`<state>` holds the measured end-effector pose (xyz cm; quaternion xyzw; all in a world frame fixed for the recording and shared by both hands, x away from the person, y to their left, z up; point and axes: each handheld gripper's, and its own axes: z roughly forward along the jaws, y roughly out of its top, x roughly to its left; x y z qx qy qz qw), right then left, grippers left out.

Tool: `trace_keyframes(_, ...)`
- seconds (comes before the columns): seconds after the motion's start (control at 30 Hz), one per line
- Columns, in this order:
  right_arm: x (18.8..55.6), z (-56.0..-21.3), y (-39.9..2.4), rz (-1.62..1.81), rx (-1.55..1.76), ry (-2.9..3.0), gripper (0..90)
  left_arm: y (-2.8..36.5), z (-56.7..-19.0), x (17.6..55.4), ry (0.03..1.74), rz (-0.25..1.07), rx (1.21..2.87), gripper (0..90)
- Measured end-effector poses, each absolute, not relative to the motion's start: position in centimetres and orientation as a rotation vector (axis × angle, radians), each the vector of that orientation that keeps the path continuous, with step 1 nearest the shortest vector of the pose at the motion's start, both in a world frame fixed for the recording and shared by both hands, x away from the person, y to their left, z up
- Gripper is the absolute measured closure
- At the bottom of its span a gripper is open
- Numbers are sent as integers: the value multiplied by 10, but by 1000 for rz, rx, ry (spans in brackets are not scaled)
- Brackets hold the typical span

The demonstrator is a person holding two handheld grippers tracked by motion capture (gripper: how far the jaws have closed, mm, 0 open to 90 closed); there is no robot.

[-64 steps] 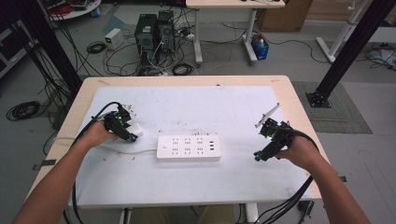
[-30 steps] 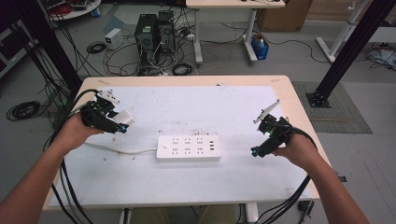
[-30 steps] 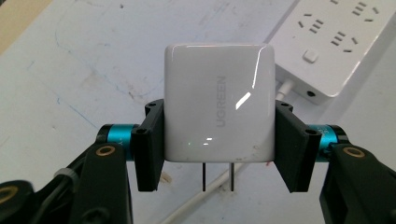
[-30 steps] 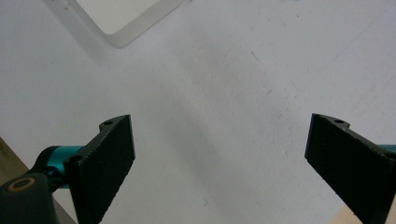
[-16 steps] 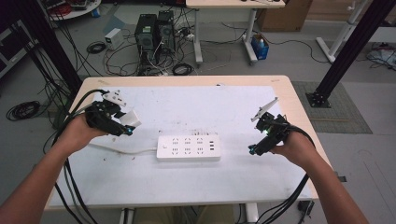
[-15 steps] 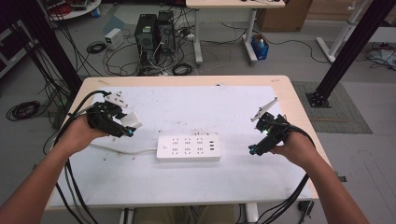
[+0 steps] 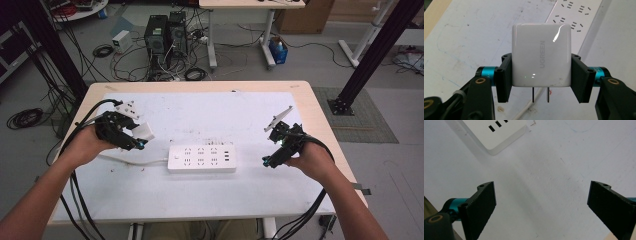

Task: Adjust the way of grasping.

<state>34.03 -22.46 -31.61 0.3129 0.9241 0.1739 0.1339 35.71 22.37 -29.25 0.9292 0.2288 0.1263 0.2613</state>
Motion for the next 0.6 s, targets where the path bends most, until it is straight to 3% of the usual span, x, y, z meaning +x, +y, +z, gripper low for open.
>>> trace_keyframes(0.6, 340, -315, -221, 788, 1117, 2659, 78, 186, -294, 352, 406, 332, 2485, 427)
